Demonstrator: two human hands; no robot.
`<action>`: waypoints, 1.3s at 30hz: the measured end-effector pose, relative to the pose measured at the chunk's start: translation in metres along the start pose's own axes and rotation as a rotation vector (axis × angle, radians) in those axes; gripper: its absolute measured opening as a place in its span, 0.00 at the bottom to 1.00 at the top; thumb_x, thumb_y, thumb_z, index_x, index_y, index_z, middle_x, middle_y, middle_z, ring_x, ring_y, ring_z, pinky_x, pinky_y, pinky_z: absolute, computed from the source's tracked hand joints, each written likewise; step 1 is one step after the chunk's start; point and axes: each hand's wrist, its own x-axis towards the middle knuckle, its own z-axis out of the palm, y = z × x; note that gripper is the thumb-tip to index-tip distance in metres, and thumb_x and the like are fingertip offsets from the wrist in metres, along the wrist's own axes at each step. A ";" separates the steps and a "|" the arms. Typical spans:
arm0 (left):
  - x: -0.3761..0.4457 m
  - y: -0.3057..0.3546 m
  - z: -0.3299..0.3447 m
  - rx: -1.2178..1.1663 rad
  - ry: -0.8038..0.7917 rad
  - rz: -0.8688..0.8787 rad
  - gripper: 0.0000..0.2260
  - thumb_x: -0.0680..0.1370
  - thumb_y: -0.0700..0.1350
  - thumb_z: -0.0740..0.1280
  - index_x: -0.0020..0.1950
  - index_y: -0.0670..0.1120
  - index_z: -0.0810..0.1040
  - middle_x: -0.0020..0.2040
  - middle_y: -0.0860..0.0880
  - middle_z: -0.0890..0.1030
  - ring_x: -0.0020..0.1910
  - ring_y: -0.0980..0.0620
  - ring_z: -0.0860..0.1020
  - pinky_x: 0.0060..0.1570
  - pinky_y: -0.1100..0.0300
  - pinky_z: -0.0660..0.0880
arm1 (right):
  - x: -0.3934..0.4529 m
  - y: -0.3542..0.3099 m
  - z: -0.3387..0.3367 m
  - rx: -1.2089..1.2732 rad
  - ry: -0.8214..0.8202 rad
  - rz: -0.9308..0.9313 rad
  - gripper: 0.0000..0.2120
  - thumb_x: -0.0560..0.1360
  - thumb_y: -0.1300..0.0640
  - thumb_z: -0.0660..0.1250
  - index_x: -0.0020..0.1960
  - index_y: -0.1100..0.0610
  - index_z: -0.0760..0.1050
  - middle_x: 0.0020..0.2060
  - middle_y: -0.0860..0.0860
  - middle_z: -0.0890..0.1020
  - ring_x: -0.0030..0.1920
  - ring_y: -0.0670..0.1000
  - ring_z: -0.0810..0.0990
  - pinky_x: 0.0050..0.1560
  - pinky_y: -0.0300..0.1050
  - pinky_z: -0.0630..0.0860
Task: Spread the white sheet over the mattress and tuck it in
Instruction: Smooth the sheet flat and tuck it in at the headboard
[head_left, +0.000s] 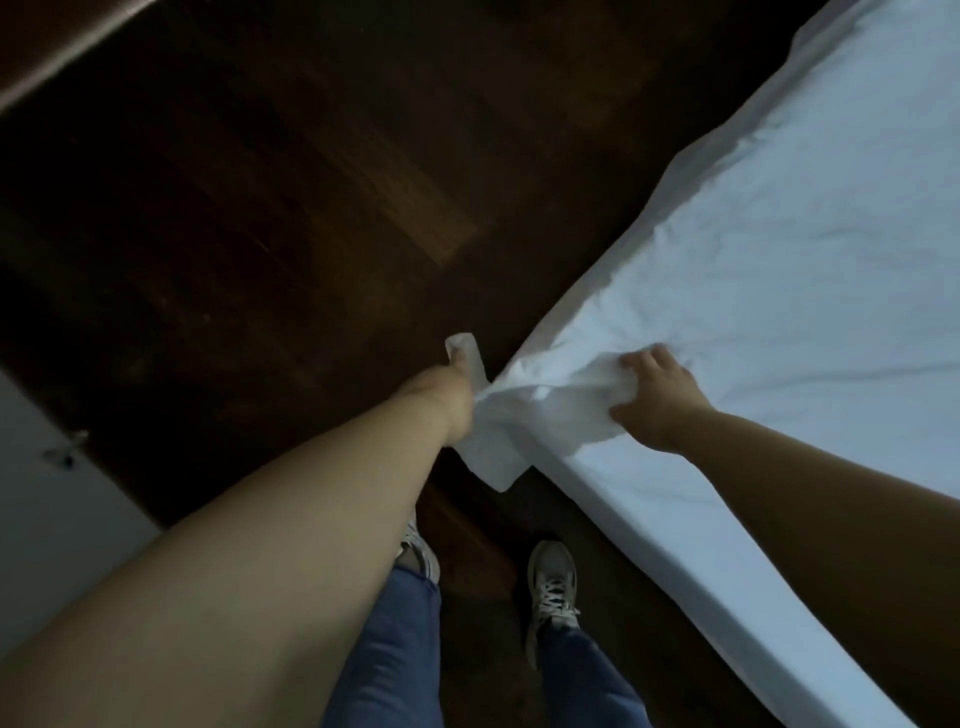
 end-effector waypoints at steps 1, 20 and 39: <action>-0.009 -0.004 -0.007 0.009 -0.031 0.014 0.30 0.78 0.39 0.62 0.78 0.48 0.53 0.66 0.42 0.71 0.61 0.43 0.75 0.58 0.51 0.75 | -0.001 -0.004 -0.009 -0.011 -0.052 0.035 0.26 0.75 0.54 0.66 0.71 0.55 0.65 0.70 0.54 0.64 0.68 0.59 0.67 0.67 0.50 0.68; -0.165 0.068 -0.384 0.178 0.311 0.280 0.17 0.79 0.46 0.64 0.68 0.53 0.71 0.64 0.50 0.76 0.62 0.49 0.75 0.59 0.55 0.74 | -0.031 -0.070 -0.302 0.093 0.093 0.183 0.16 0.79 0.54 0.60 0.63 0.60 0.75 0.62 0.57 0.77 0.64 0.57 0.74 0.61 0.46 0.70; 0.007 0.392 -0.683 0.700 0.195 0.652 0.17 0.80 0.46 0.62 0.70 0.49 0.71 0.66 0.48 0.74 0.62 0.48 0.74 0.60 0.55 0.74 | 0.166 0.017 -0.560 0.338 0.105 0.436 0.19 0.80 0.49 0.58 0.61 0.62 0.75 0.62 0.56 0.76 0.62 0.57 0.74 0.58 0.45 0.71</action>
